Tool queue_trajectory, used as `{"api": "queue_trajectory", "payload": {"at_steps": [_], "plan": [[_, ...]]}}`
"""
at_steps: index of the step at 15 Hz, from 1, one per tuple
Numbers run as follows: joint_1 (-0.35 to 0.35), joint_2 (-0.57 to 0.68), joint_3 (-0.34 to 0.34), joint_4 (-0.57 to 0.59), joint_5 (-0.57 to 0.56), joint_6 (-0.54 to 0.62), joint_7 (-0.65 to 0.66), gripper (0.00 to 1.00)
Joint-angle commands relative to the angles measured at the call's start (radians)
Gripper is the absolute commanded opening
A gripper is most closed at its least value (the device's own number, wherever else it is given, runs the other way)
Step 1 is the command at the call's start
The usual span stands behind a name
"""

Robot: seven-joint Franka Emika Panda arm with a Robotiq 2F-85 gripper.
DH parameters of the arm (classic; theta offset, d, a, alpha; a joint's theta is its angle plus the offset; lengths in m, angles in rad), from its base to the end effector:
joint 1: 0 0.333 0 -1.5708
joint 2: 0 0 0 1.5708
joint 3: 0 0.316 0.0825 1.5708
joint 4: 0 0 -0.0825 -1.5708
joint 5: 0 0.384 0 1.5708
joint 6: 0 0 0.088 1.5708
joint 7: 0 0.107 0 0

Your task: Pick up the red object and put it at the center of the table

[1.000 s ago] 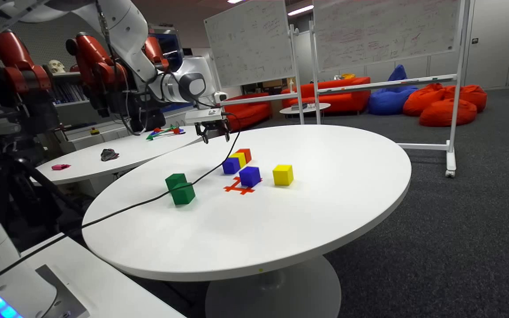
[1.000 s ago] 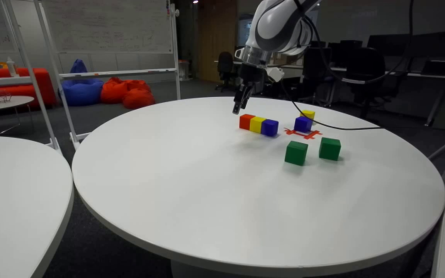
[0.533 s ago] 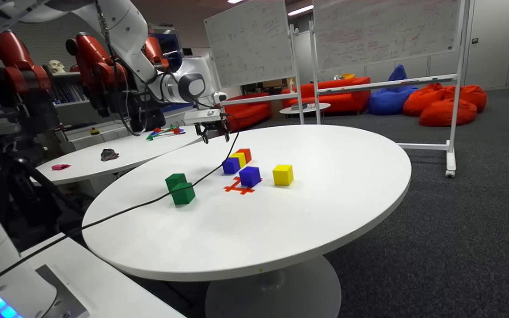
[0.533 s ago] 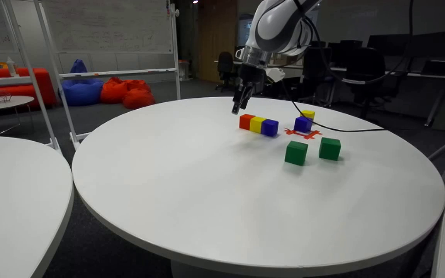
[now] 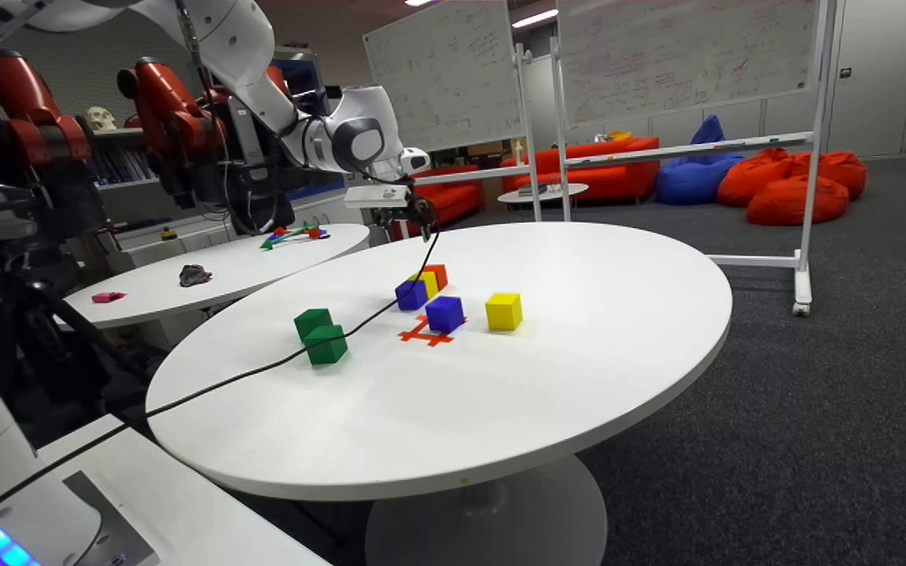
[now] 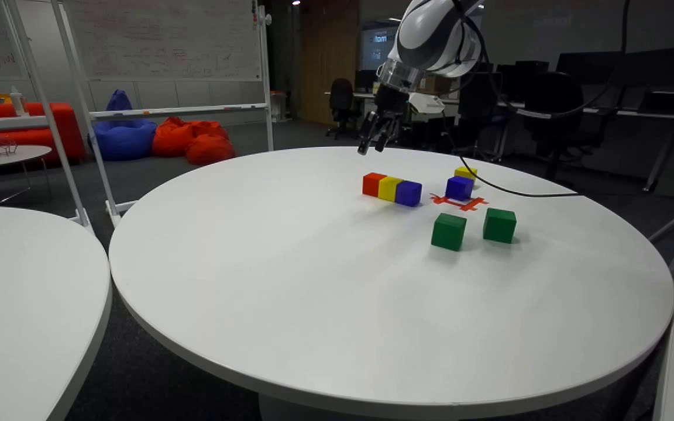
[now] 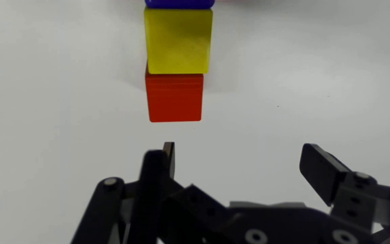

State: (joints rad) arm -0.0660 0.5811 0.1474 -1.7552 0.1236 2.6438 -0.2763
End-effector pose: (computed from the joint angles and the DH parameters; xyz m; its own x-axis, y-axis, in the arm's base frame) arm 0.6917 0.0414 0.2732 0.9246 0.1940 0.3279 0.2326 -0.9690 -0.0827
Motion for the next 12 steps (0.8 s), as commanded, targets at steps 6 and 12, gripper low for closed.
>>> {"api": "queue_trajectory", "payload": {"at_steps": [6, 12], "plan": [[-0.092, -0.046, 0.023, -0.039, 0.082, 0.072, -0.023, 1.0], [-0.067, -0.05, -0.005, -0.035, 0.054, 0.057, 0.023, 1.0]]}}
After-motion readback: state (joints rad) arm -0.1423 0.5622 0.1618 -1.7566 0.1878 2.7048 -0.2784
